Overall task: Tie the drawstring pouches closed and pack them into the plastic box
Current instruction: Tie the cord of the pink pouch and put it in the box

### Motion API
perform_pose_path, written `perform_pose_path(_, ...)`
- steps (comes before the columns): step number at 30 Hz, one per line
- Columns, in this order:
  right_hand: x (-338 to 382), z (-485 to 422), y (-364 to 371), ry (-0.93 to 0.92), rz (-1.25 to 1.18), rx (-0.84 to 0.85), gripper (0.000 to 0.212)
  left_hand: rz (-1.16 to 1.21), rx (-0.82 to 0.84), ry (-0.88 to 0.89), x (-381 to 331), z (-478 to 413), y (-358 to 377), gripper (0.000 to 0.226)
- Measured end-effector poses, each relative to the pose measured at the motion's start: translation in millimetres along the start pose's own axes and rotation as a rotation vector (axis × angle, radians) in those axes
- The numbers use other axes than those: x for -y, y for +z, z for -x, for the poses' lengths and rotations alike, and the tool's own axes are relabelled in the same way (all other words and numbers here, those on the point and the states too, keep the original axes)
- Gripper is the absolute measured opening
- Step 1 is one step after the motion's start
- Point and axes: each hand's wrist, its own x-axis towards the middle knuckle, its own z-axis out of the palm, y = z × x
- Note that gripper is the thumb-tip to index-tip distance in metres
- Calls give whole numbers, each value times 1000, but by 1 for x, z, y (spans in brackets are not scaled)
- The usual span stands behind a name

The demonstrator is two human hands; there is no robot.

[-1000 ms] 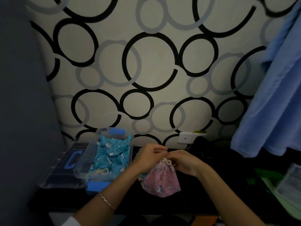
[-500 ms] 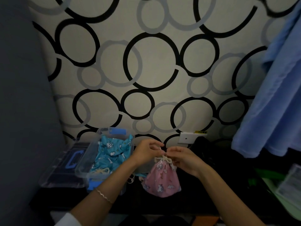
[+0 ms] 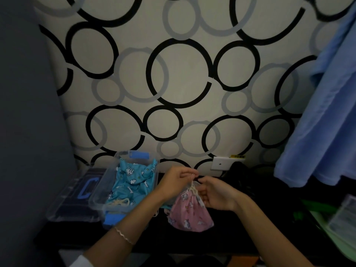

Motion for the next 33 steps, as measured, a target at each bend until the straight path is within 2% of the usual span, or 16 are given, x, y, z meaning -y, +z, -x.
perform_pose_path(6, -4, -10, 3, -20, -90, -44, 23, 44, 16, 31, 0, 3, 4, 24)
perform_pose_path(9, -4, -12, 7, -60, -153, -64, 41, 58, 31, 27, 0, 2, 4, 25)
perform_pose_path(11, -2, -11, 8, -85, -149, -70, 46, 60, 41, 23, 1, 2, 4, 25)
perform_pose_path(15, 2, -6, 10, -141, 96, -133, 36, 5, 63, -3, 4, -1, 1, 27)
perform_pose_path(18, 5, 0, 11, -179, 282, -179, 12, -20, 89, -13, 5, -3, -2, 29)
perform_pose_path(21, 8, 4, 8, -244, 444, -254, 15, -68, 106, -45, 6, -5, -5, 36)
perform_pose_path(24, 7, 7, 11, -292, 574, -323, 4, -117, 86, -122, 8, -7, -8, 37)
perform_pose_path(28, 6, 9, 18, -435, 706, -445, 17, -82, 140, -257, 8, -7, -10, 26)
perform_pose_path(31, 6, 11, 20, -521, 898, -400, 11, 69, 220, -403, 7, -9, -12, 28)
perform_pose_path(33, 7, 13, 19, -532, 937, -368, 8, 160, 259, -457, 5, -10, -15, 30)
